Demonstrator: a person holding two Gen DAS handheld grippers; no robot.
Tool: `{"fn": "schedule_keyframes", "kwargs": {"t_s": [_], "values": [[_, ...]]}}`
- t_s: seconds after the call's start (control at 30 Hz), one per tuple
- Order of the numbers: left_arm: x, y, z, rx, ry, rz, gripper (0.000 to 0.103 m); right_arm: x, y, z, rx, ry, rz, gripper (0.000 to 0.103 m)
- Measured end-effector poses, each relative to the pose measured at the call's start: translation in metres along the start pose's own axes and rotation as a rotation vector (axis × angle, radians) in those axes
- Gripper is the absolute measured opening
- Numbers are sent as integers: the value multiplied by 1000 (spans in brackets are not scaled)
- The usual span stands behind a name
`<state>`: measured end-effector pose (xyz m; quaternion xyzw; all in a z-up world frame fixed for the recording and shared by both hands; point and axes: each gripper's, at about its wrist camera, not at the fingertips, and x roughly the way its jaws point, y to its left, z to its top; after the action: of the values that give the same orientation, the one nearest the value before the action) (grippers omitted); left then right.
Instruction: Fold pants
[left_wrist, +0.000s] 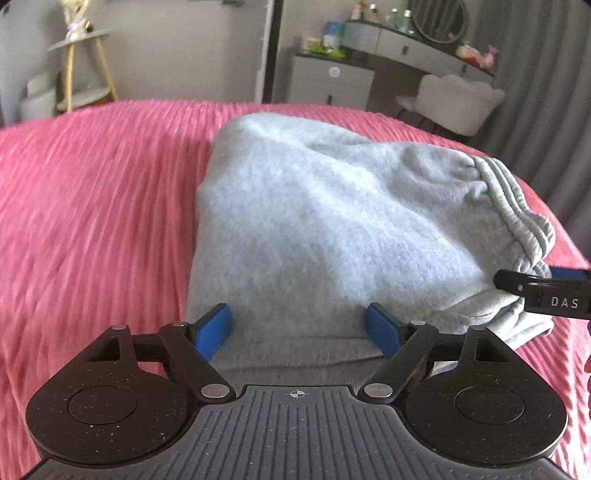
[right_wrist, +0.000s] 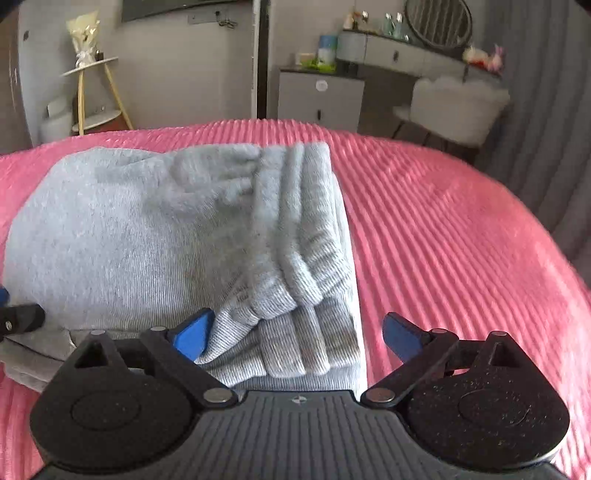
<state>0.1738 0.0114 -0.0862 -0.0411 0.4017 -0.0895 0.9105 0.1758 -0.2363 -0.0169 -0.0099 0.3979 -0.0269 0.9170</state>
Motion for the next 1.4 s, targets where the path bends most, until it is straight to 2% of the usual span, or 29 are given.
{"fn": "schedule_keyframes", "kwargs": {"t_s": [0.07, 0.17, 0.27, 0.3, 0.33, 0.37, 0.43, 0.47, 0.5, 0.57, 0.63, 0.7, 0.77, 0.87, 0.97, 1.0, 1.1, 1.23, 1.3, 1.4], "values": [[-2, 3, 1, -28, 13, -10, 86, -3, -3, 3, 20, 32, 3, 96], [-7, 2, -3, 0, 23, -3, 86, -7, -1, 8, 19, 35, -4, 96], [-13, -3, -14, 19, 5, 11, 86, -25, 6, 8, 10, -71, 2, 96], [-13, -2, -15, 14, 0, 11, 87, -28, 7, 10, 22, -101, -20, 96], [-15, -1, -17, 6, -1, 8, 87, -28, 6, 10, 33, -96, -26, 96], [-15, 1, -18, -1, 0, 1, 88, -20, 6, 9, 30, -54, -25, 96], [-16, 4, -20, 1, 13, 2, 90, 6, 5, 1, 1, 84, -45, 97], [-17, 5, -22, 4, 26, 23, 95, 9, -2, -4, 35, 86, -13, 97], [-16, 6, -25, 2, 73, 59, 95, 8, -10, -5, 82, 82, 12, 97], [-12, 13, -36, -32, 154, 89, 90, -3, -24, -4, 171, 81, 43, 97], [-23, 14, -51, -40, 125, 104, 90, -24, -29, -6, 183, 13, 72, 97], [-36, 7, -58, -43, 128, 98, 93, -43, -29, -14, 154, -8, 70, 97], [-50, -4, -64, -59, 134, 71, 94, -59, -27, -33, 146, 27, 95, 97], [-70, -29, -82, 10, 159, 9, 96, -82, -17, -68, 129, 81, 116, 97], [-85, -48, -100, 66, 180, 37, 97, -109, -8, -97, 140, 77, 126, 97], [-89, -52, -104, 80, 179, 43, 98, -114, -6, -100, 148, 70, 122, 97], [-94, -55, -108, 97, 189, 70, 100, -123, 6, -113, 124, 112, 20, 97], [-95, -48, -108, 60, 176, 110, 100, -122, 25, -109, -48, 229, -4, 97], [-97, -46, -105, 38, 159, 123, 100, -123, 32, -108, -89, 211, -46, 97], [-98, -39, -97, 23, 138, 146, 101, -120, 35, -105, -83, 204, -44, 97]]}}
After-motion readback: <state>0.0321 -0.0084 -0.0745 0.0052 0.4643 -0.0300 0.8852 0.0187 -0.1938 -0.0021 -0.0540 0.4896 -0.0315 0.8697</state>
